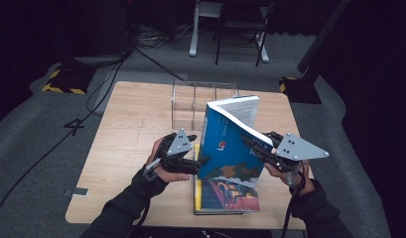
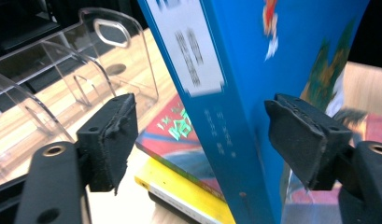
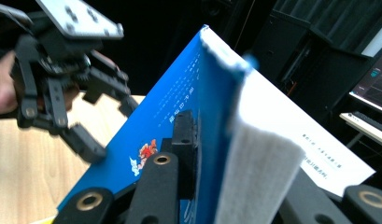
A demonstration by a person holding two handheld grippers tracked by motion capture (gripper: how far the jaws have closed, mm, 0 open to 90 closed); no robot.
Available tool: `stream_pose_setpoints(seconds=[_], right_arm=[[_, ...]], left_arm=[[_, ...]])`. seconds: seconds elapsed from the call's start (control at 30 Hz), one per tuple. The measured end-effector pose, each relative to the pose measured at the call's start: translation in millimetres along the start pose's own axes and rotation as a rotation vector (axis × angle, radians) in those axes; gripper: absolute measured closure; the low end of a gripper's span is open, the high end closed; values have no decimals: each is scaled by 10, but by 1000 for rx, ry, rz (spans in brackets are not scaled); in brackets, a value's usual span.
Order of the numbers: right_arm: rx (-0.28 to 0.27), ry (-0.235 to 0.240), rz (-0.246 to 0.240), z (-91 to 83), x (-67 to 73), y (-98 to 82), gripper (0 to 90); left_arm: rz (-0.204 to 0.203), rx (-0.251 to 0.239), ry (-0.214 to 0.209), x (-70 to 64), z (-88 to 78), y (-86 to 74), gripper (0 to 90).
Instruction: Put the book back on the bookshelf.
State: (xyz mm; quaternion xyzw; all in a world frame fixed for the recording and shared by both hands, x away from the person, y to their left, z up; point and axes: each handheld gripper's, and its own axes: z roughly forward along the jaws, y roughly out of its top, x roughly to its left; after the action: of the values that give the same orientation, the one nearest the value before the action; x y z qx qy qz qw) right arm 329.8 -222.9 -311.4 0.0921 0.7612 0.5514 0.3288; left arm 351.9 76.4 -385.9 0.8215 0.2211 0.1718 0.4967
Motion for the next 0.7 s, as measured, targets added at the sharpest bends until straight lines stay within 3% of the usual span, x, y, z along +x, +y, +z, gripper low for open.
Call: stream_pose_setpoints(seconds=[0.3,0.7], right_arm=[[-38,40,-15,-144,110,10,745],[-84,96,-6,-400,228,-35,719]], left_arm=[[27,6,-48,-120,134,-135,206],[81,-26,-86,-229,184,-123,254]])
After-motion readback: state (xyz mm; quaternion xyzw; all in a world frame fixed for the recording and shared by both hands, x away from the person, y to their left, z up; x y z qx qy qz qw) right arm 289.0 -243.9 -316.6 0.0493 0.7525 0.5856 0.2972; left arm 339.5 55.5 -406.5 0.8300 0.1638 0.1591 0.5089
